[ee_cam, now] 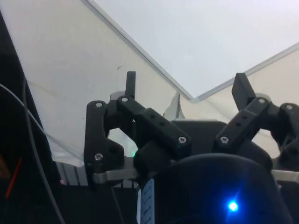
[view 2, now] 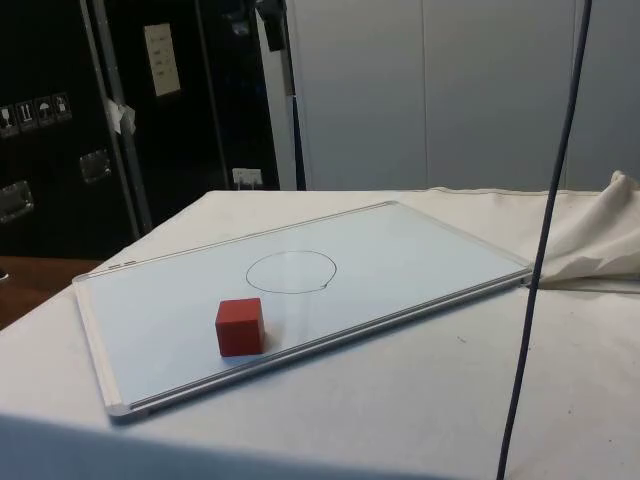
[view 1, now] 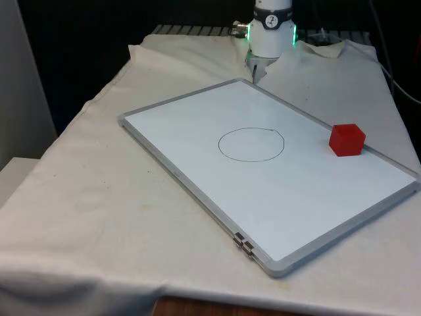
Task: Push the cube into the marked area.
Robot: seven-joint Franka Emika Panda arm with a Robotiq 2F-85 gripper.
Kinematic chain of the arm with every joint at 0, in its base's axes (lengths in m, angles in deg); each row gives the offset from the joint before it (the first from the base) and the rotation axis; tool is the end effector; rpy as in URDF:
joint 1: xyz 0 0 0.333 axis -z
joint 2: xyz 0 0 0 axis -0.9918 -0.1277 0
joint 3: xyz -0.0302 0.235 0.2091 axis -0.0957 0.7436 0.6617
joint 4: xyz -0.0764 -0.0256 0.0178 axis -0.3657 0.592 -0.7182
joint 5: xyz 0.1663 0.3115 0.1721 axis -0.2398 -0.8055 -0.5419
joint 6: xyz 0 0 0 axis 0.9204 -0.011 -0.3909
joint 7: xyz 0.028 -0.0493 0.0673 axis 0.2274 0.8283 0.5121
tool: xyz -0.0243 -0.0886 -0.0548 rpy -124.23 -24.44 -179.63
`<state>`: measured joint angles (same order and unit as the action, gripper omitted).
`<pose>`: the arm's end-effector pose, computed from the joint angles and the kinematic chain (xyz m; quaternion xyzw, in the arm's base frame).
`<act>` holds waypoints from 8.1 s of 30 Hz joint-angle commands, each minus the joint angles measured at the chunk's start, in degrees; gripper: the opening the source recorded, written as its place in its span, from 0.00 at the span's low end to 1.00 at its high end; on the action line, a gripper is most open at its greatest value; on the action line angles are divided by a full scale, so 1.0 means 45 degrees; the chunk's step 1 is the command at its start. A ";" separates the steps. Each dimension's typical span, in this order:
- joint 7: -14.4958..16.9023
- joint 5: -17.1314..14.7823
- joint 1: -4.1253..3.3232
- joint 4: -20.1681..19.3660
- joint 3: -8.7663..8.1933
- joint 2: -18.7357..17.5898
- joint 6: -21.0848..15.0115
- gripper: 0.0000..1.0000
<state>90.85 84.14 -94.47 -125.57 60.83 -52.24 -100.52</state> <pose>0.5699 -0.0009 0.4859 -0.9987 -0.0111 0.0479 0.0136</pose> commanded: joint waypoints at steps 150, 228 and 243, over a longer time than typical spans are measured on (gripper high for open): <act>-0.2763 -0.1553 -0.0229 -0.3234 0.5768 -0.5220 -1.1918 0.00; -0.2597 0.0407 -0.0331 -0.4533 0.2839 -0.5004 -1.2669 0.00; -0.3680 0.1872 -0.0369 -0.4584 0.2215 -0.4953 -1.2681 0.00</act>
<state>75.44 91.30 -94.98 -146.08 72.40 -74.70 -157.53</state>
